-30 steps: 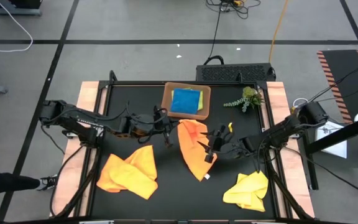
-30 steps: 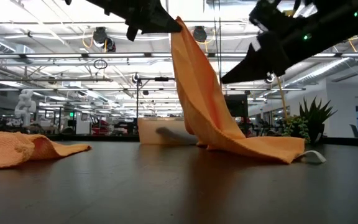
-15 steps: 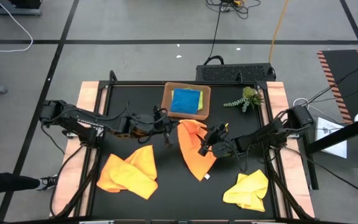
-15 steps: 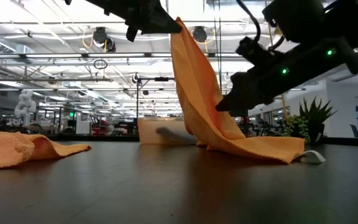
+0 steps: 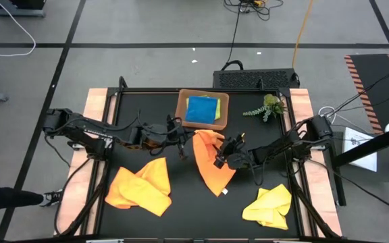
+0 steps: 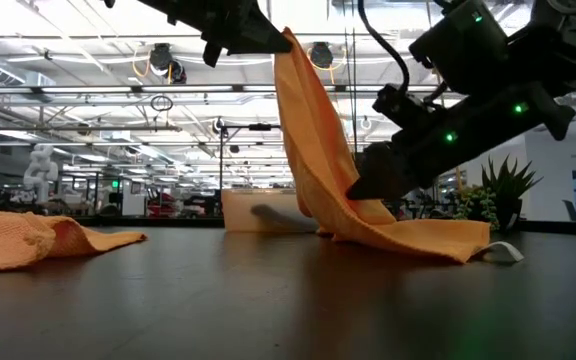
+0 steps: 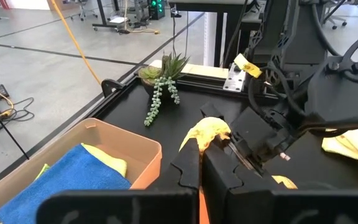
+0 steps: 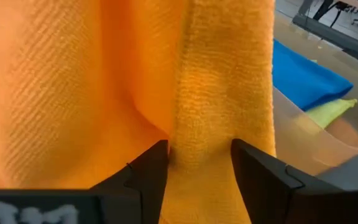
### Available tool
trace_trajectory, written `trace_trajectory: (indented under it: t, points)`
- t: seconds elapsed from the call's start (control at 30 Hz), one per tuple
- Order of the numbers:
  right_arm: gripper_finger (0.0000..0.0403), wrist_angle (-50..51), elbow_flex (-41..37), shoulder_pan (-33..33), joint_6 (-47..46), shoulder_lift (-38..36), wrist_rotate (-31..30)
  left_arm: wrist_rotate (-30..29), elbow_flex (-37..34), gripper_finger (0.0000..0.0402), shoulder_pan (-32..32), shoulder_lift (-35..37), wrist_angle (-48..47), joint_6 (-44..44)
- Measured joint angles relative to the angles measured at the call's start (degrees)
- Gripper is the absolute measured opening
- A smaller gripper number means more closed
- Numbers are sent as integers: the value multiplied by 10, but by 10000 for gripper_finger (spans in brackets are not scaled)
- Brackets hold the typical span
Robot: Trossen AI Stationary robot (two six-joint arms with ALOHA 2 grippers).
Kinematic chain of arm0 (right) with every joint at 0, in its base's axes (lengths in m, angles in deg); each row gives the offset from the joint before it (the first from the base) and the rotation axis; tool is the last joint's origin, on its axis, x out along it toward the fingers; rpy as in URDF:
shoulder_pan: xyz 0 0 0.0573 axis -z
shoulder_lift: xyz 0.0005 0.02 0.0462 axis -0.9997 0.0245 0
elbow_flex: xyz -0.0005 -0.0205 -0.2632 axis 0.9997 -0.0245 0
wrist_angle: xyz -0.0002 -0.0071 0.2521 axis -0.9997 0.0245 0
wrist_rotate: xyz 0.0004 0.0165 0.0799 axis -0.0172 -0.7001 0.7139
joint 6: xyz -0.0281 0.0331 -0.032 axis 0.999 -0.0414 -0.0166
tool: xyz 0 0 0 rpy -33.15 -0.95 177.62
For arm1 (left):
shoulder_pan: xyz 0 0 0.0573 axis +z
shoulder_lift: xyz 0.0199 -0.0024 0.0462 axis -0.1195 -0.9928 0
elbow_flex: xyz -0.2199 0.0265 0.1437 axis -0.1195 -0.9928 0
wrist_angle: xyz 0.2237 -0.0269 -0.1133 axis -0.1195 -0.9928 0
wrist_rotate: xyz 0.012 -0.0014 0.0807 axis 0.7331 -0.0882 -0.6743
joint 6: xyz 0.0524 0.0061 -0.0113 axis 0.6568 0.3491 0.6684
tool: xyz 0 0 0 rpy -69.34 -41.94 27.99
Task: Fold microfiber towels
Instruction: Fold the orange microfiber towel
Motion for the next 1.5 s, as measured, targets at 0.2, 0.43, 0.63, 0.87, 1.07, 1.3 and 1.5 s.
trace_trajectory:
  t: [0.2,0.43,0.63,0.87,1.07,1.3,1.5]
  points:
    - [99,44,0,-8,-2,-15,0,0,0,5,0,0,-1,0]
    - [29,116,0,-32,-2,-63,0,0,0,5,0,0,-4,0]
    - [5,182,0,-60,6,-134,1,3,0,4,-6,1,-4,1]
    - [1,192,0,-112,85,-269,107,30,0,3,-56,34,-14,14]
    - [1,163,0,-167,108,-383,299,30,0,2,-131,80,-47,4]
    - [1,97,12,-239,119,-452,414,30,0,2,-235,127,-29,-2]
    - [0,113,40,-265,97,-468,429,-8,1,2,-287,144,-17,2]
